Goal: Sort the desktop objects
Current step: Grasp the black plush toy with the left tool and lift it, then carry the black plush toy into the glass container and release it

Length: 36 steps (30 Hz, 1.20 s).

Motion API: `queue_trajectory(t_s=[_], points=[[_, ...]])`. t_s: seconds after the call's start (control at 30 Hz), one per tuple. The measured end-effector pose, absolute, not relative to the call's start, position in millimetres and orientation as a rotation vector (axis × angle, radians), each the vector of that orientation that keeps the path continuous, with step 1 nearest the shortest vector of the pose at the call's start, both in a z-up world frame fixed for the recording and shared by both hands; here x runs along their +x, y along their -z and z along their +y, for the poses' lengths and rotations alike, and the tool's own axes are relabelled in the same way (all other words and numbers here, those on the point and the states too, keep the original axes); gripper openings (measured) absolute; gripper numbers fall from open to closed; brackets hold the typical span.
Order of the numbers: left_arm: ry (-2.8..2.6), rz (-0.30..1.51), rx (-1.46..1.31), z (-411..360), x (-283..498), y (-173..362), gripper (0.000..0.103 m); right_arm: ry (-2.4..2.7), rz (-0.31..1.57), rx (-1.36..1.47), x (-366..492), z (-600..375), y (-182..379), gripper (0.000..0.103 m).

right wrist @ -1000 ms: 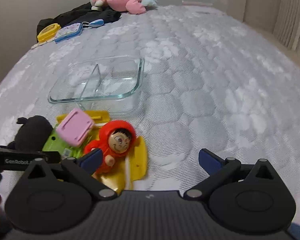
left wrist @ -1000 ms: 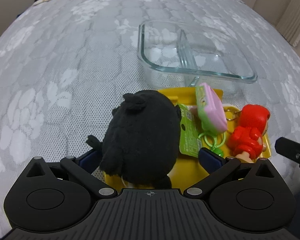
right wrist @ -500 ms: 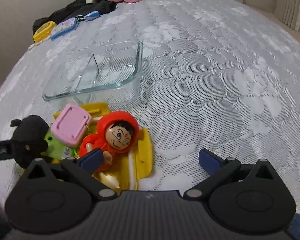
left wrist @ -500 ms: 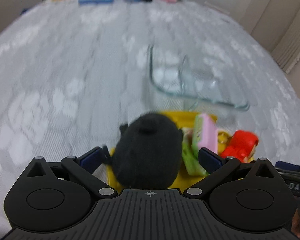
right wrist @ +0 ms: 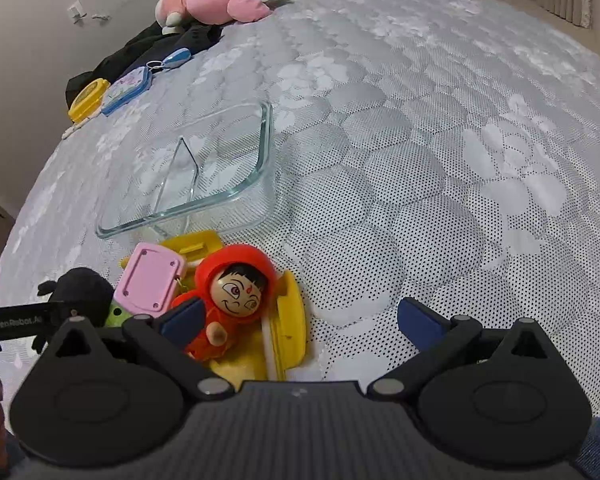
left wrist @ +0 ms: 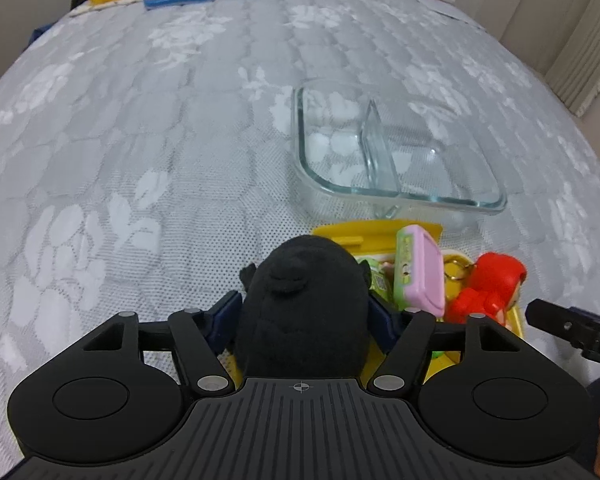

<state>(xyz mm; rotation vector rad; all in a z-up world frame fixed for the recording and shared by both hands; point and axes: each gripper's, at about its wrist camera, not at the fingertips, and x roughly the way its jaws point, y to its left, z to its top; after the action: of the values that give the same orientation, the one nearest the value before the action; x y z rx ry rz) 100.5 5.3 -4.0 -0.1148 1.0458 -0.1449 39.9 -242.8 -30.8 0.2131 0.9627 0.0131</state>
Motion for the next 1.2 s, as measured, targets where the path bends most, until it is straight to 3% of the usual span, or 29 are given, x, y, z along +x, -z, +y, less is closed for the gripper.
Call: queue_trajectory(t_s=[0.2, 0.47, 0.6, 0.93, 1.2], points=[[0.193, 0.982, -0.229, 20, 105, -40, 0.07, -0.016, 0.964, 0.234, 39, -246, 31, 0.103], [0.228, 0.689, -0.122, -11, 150, -109, 0.071, -0.019, 0.966, 0.262, 38, -249, 31, 0.103], [0.213, 0.626, -0.104, -28, 177, -100, 0.071, -0.021, 0.967, 0.276, 37, -251, 31, 0.103], [0.199, 0.755, -0.156, -26, 197, -26, 0.072, -0.021, 0.998, 0.3, 46, -255, 36, 0.103], [0.129, 0.675, 0.008, -26, 191, -28, 0.066, -0.021, 1.019, 0.308, 49, -255, 40, 0.103]])
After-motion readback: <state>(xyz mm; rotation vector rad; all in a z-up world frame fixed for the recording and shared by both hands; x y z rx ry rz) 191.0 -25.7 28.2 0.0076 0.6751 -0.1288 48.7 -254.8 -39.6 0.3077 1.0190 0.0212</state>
